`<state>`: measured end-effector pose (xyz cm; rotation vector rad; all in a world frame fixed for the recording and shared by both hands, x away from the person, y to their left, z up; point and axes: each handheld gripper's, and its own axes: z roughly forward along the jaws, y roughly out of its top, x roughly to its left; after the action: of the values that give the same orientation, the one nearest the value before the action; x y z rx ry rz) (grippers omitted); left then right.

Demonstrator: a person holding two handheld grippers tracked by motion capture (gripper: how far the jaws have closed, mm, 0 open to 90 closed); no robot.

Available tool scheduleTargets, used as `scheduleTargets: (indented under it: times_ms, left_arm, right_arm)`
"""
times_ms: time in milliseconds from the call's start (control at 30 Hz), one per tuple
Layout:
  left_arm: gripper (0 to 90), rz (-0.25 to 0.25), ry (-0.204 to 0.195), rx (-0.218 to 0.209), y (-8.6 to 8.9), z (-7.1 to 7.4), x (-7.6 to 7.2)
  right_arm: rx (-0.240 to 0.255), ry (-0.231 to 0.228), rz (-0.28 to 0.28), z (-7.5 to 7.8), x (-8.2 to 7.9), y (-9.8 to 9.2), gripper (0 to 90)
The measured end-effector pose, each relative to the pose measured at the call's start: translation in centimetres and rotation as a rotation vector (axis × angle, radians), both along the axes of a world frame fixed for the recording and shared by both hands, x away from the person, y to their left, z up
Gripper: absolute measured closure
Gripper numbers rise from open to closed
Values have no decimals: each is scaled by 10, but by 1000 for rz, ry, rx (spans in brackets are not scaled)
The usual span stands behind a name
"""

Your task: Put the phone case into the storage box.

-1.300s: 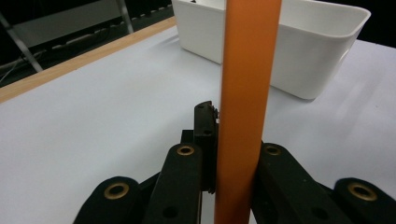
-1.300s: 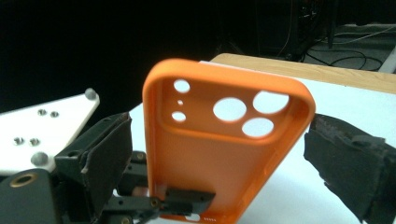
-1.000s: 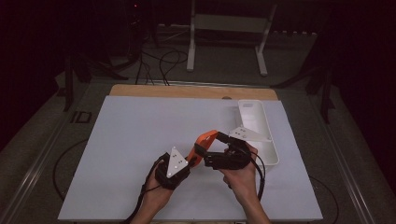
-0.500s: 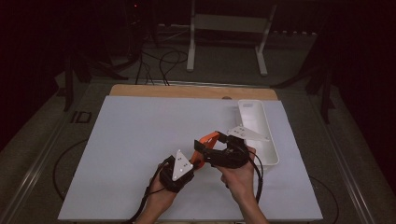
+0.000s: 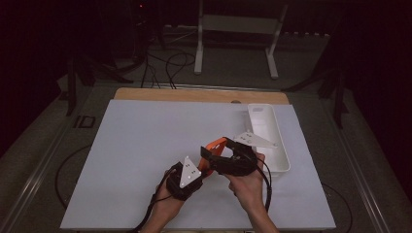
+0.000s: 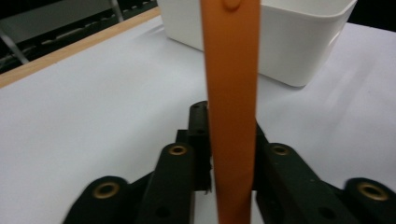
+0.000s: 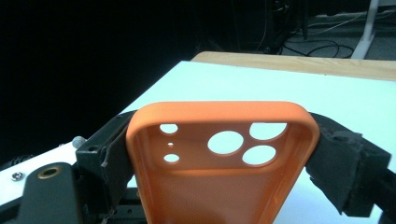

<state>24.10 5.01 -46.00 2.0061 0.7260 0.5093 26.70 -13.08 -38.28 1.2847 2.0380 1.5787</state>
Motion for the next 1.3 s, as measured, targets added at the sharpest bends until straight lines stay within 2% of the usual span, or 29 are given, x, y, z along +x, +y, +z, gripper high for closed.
scheduleTargets:
  times_ms: [33, 67, 100, 200, 267, 300, 400, 433, 600, 767, 800, 867, 933, 1100, 1300]
  left_arm:
    - [633, -2, 3, -4, 0, 0, 0]
    - [633, -16, 20, -13, 1, 0, 1]
    - [480, -21, 45, -17, 1, 0, 3]
    - [299, 4, 50, -24, 2, 0, 4]
    - [268, 16, 49, -26, 3, 0, 5]
    - [181, 37, 46, -36, 4, 1, 5]
    - [147, 49, 39, -44, 7, 3, 5]
    - [89, 51, 41, -48, 9, 4, 6]
    - [30, 59, 34, -48, 12, 6, 6]
    - [18, 79, 24, -45, 15, 8, 7]
    - [16, 97, 3, -43, 17, 8, 6]
    - [17, 103, -10, -45, 19, 9, 5]
    - [16, 110, -7, -54, 22, 10, 5]
    - [14, 125, -8, -38, 33, 12, 6]
    - [8, 132, -13, -44, 46, 15, 6]
  right_arm:
    - [1, 2, -1, 0, 0, 0, 158]
    - [1, 2, -1, 0, 0, 0, 158]
    - [5, 3, -2, 0, 0, 0, 158]
    - [1, 1, -5, 0, 0, 0, 158]
    - [1, 1, -6, 0, 0, -1, 158]
    - [2, 0, -9, 0, 0, -2, 158]
    - [0, -1, -10, 1, 0, -2, 158]
    - [0, -1, -11, 1, 0, -2, 158]
    - [-5, -3, -12, 2, 0, -2, 159]
    - [-7, -7, -12, 3, 0, -2, 158]
    - [-8, -9, -11, 3, 1, -2, 158]
    - [-10, -9, -12, 4, 0, -2, 158]
    - [-14, -15, -15, 5, 1, -2, 158]
    - [-20, -19, -24, 6, 2, -3, 159]
    - [-28, -28, -28, 9, 5, -1, 158]
